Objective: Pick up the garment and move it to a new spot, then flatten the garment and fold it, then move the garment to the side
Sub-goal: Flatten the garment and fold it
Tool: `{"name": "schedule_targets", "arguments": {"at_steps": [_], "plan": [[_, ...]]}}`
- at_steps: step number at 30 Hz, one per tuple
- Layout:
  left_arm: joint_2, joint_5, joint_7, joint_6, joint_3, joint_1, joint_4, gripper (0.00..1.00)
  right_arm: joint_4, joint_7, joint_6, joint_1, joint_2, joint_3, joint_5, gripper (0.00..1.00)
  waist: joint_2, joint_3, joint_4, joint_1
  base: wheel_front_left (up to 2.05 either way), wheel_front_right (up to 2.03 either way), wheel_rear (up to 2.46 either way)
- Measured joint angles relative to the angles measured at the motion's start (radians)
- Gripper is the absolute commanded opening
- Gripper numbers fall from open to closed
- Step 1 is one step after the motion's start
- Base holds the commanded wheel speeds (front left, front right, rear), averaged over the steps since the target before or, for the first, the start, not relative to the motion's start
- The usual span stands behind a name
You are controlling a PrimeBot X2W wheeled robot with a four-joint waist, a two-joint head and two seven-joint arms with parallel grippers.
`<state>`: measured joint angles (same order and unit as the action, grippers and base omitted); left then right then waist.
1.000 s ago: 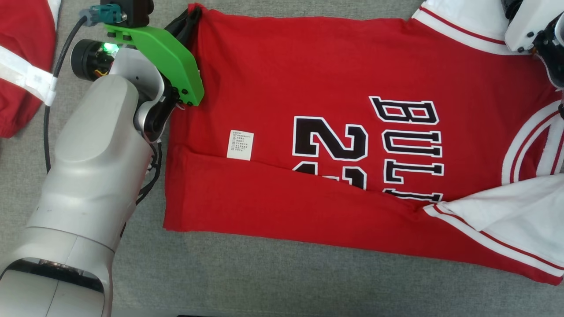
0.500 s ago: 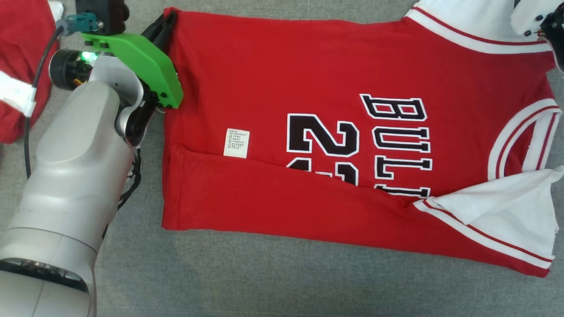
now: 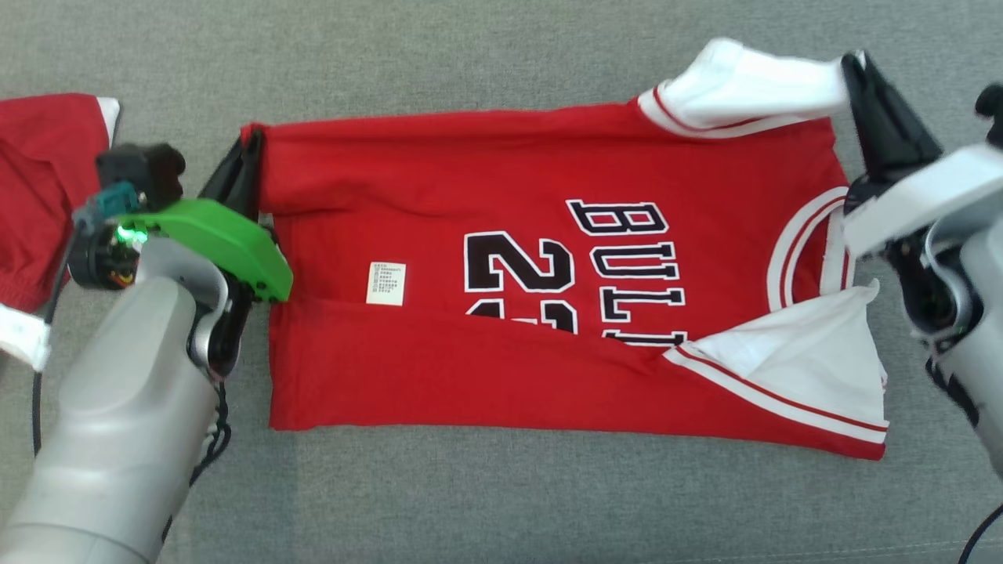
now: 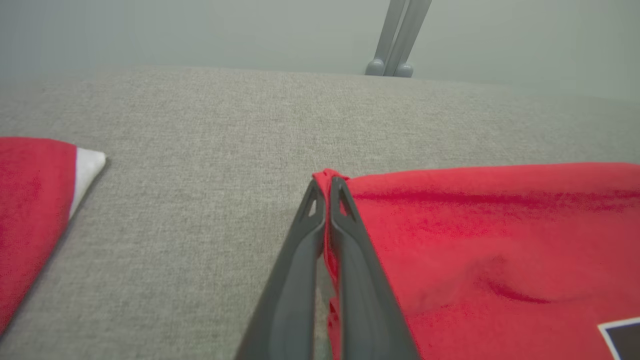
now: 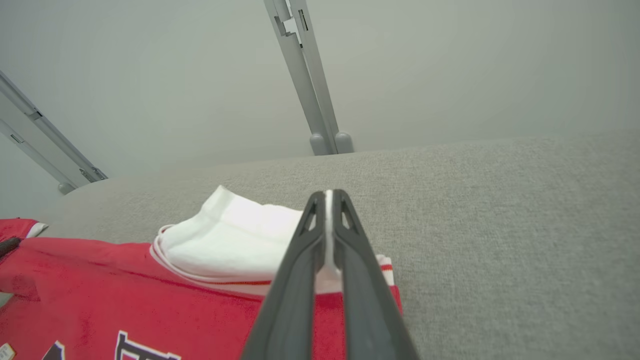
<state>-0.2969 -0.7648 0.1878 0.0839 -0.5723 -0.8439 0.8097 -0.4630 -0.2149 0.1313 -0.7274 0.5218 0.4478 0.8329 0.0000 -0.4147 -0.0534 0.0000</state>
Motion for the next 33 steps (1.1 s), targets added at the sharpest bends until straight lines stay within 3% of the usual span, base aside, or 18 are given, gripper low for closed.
{"name": "schedule_targets", "arguments": {"at_steps": [8, 19, 20, 21, 22, 23, 29, 33], "plan": [[-0.07, -0.016, 0.026, -0.088, 0.016, 0.244, -0.204, 0.0, 0.141, -0.033, -0.001, 0.301, -0.071, -0.071, 0.005, 0.0, 0.0, 0.064, 0.054, 0.0, 0.0, 0.0, 0.0], [-0.165, 0.004, 0.024, -0.238, 0.025, 0.489, -0.541, 0.0, 0.245, -0.006, -0.001, 0.553, -0.14, -0.169, -0.04, 0.01, 0.0, 0.118, 0.086, 0.0, 0.0, 0.0, 0.0], [-0.17, 0.002, 0.011, -0.25, 0.022, 0.512, -0.564, 0.0, 0.254, 0.002, -0.001, 0.576, -0.148, -0.173, -0.049, 0.49, 0.0, 0.123, 0.088, 0.0, 0.0, 0.0, 0.0], [-0.177, -0.001, -0.007, -0.257, 0.016, 0.535, -0.583, 0.31, 0.263, 0.002, -0.001, 0.597, -0.158, -0.181, -0.059, 1.0, 0.0, 0.127, 0.089, 0.0, 0.0, 0.0, 0.0], [-0.181, -0.009, -0.02, -0.268, 0.016, 0.559, -0.598, 0.87, 0.271, 0.002, -0.001, 0.616, -0.167, -0.192, -0.075, 1.0, 0.0, 0.132, 0.09, 0.0, 0.0, 0.0, 0.0], [-0.184, -0.015, -0.023, -0.277, 0.018, 0.576, -0.611, 1.0, 0.278, 0.002, -0.001, 0.629, -0.171, -0.202, -0.096, 1.0, 0.0001, 0.135, 0.091, 0.0, 0.0, 0.0, 0.0], [-0.184, -0.022, 0.027, -0.375, 0.065, 0.664, -0.708, 1.0, 0.381, -0.022, -0.001, 0.697, -0.23, -0.304, -0.262, 1.0, 0.0001, 0.153, 0.1, 0.0, 0.0, 0.0, 0.0], [-0.176, 0.029, 0.061, -0.429, 0.11, 0.692, -0.772, 1.0, 0.459, -0.008, -0.001, 0.724, -0.264, -0.375, -0.355, 1.0, 0.0, 0.165, 0.104, 0.0, 0.0, 0.0, 0.0]]}}
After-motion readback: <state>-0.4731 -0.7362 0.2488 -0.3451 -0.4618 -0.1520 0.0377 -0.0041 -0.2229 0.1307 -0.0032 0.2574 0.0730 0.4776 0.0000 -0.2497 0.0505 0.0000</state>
